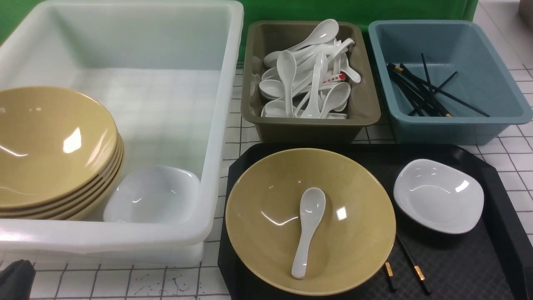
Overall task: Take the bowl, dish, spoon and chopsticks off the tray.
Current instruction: Use the left arm to grab the soup spoon in the middle
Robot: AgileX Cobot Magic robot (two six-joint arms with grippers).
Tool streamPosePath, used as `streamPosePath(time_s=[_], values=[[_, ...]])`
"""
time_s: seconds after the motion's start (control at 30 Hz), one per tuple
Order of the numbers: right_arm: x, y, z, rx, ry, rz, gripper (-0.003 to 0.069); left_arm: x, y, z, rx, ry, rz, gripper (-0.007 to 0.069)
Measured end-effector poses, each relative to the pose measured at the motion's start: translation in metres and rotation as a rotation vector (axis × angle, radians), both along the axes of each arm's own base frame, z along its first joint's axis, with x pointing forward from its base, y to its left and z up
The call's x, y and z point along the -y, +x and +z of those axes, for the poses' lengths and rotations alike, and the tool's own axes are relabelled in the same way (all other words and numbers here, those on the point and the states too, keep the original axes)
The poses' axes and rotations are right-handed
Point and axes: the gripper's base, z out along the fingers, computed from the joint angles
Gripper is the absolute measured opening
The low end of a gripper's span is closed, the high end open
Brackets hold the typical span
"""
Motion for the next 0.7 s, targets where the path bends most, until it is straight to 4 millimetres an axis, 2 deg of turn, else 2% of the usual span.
streamPosePath(time_s=[0.53, 0.63, 0.7], values=[[0.0, 0.0, 0.0, 0.0, 0.0, 0.0, 0.0236, 0.0, 0.0, 0.001, 0.005, 0.006, -0.001, -0.0012], [0.0, 0.0, 0.0, 0.001, -0.017, -0.001, 0.0236, 0.0, 0.001, 0.003, 0.039, 0.009, -0.002, -0.0012], [0.001, 0.001, 0.002, 0.025, -0.022, -0.001, 0.0236, 0.0, 0.002, 0.01, 0.12, 0.012, -0.005, -0.0012]])
